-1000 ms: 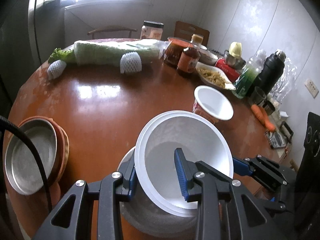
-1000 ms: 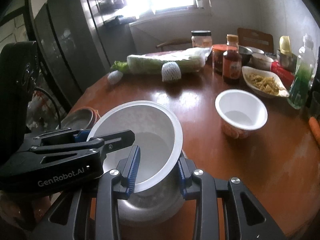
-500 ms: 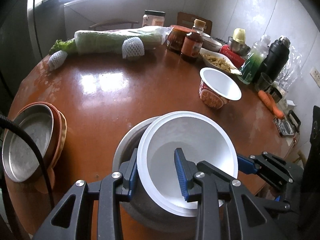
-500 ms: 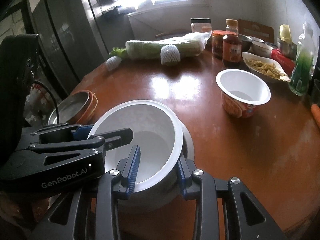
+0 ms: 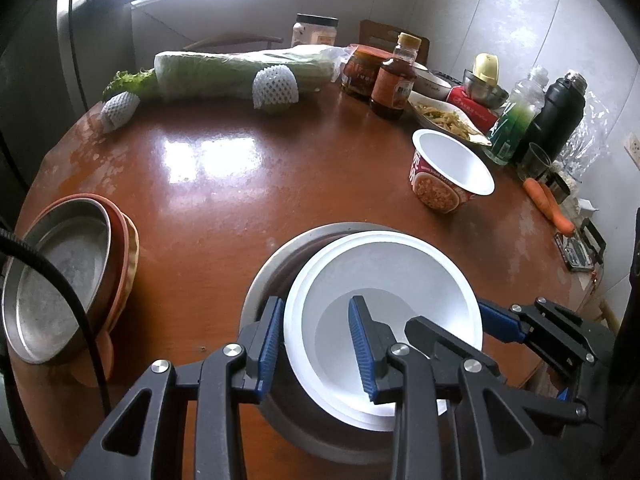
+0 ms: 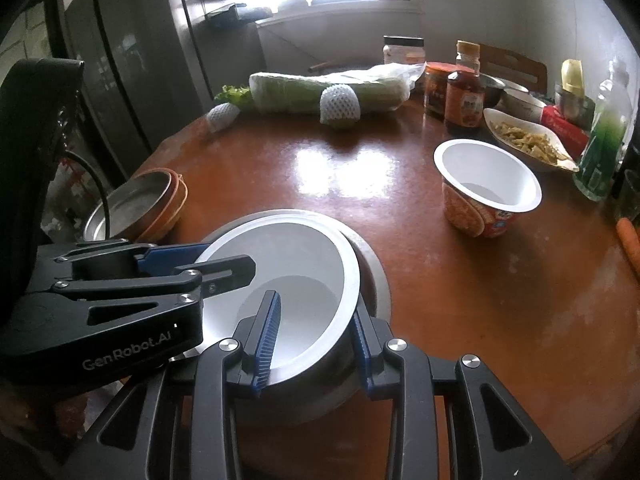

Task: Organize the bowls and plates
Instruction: 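Open the left gripper to release the white bowl inside the steel bowl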

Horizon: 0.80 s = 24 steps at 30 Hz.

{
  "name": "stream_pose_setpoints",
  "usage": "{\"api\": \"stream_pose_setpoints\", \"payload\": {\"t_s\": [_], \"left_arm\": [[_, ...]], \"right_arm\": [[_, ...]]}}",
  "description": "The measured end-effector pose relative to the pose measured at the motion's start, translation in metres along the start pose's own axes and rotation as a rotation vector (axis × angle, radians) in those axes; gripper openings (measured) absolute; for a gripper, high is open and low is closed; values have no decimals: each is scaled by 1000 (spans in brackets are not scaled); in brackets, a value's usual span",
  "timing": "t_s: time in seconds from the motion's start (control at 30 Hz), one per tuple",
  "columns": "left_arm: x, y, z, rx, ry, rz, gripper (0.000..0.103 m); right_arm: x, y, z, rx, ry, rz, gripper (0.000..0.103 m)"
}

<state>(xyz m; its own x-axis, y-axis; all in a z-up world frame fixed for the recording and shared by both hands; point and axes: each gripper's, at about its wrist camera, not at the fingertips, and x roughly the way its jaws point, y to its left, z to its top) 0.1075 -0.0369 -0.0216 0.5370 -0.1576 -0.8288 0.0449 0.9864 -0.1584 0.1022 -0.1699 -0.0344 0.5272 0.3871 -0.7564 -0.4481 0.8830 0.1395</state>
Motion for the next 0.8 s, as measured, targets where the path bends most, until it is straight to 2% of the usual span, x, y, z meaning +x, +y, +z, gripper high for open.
{"api": "stream_pose_setpoints", "payload": {"t_s": [0.33, 0.8], "left_arm": [[-2, 4, 1, -5, -12, -7, 34], [-7, -3, 7, 16, -36, -6, 34]], "right_arm": [[-3, 3, 2, -36, -10, -40, 36], [-9, -9, 8, -20, -15, -66, 39]]}}
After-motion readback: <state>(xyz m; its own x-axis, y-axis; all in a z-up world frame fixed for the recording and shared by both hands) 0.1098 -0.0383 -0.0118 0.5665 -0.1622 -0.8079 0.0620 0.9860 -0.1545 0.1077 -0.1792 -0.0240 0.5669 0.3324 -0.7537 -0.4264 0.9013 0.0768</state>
